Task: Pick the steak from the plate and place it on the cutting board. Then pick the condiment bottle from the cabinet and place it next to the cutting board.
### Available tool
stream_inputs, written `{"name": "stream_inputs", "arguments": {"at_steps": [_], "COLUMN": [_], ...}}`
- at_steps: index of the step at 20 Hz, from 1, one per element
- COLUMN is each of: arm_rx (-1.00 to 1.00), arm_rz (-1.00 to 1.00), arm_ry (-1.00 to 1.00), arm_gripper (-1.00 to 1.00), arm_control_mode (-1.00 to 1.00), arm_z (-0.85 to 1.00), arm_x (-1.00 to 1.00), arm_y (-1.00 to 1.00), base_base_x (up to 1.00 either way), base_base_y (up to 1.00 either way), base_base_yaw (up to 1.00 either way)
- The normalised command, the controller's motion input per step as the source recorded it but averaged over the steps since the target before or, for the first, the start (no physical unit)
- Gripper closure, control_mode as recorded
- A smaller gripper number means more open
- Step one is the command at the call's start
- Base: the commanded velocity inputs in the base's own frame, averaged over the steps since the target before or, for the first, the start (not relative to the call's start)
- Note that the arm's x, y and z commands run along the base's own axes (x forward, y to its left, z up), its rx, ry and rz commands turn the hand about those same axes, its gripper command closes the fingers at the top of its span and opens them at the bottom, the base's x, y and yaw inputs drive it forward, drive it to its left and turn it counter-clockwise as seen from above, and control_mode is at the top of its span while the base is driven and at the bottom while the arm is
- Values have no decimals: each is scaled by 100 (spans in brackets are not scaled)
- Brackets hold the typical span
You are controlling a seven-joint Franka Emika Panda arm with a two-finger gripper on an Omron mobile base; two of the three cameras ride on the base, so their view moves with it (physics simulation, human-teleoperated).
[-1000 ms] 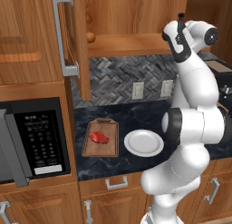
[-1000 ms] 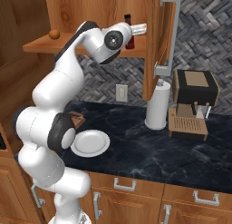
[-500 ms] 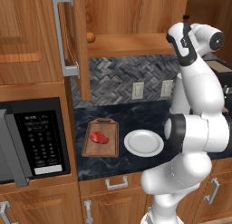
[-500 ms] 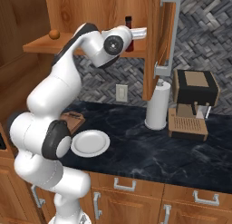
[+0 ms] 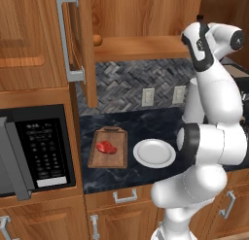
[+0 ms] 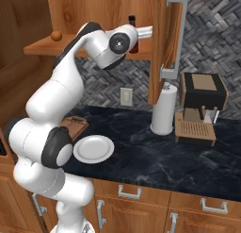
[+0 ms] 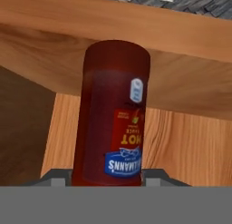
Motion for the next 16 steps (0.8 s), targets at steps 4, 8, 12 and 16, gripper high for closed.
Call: {"name": "stream_inputs", "arguments": {"at_steps": [4,8,12,16], "arm_rx": [7,10,12,12], "arm_rz": [0,0,0,-1], "arm_ry": [7,4,1,0], "arm_gripper": [100,100,100,100], "arm_control_mode": [-100,-100,-100,-100], "arm_z": [22,6,0,0], "arm_x": [-33,-45,-46,-45], "arm_y": [25,25,32,33], "base_base_x": [0,0,0,0], "base_base_y": [0,0,0,0], "base_base_yaw": [0,0,0,0]}}
